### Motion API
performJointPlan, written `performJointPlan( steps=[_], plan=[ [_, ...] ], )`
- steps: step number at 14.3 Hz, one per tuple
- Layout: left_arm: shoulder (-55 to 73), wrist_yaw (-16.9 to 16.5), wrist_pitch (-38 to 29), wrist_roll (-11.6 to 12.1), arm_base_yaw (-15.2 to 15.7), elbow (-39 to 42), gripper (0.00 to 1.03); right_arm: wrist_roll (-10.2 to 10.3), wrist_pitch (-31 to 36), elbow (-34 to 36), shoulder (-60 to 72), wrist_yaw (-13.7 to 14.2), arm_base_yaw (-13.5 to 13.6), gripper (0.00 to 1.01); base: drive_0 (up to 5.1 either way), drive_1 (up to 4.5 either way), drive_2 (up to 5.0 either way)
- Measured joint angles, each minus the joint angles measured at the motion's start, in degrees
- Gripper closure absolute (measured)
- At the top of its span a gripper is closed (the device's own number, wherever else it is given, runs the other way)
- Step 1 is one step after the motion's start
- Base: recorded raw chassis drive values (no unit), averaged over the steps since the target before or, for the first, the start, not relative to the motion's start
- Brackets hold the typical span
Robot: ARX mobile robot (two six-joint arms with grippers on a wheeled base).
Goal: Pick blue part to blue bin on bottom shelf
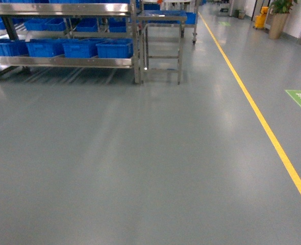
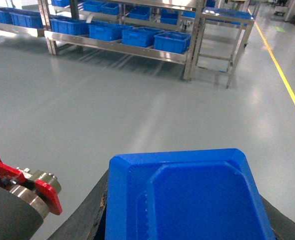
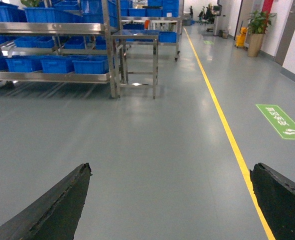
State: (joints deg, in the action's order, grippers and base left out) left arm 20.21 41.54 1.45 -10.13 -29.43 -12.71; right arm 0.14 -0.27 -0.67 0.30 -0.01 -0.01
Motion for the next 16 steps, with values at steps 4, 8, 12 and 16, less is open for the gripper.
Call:
performJointPlan(
  steps=[4,8,12,16],
  plan=[
    [-0.07,0.02,0.04,0.00,0.00,0.00,0.59,0.00,0.04,0.00,0.00,-0.02,0.00,0.03,0.0,2.02,-2.0],
    [0.00,0.00,-0.04,0.00,0.00,0.00,0.59,0.00,0.00,0.00,0.00,-0.02,0.00,0.03,0.0,4.07,-4.0],
    [-0.07,0.02,0.02,0.00,0.00,0.00,0.59,0.00,0.04,0.00,0.00,0.00,0.00,0.03,0.0,4.06,-4.0],
    [-0.04,0.00,0.04,0.00,0.00,0.00,0.59,0.00,-0.07,0.00,0.00,-0.02,0.00,0.03,0.0,4.07,-4.0]
  ],
)
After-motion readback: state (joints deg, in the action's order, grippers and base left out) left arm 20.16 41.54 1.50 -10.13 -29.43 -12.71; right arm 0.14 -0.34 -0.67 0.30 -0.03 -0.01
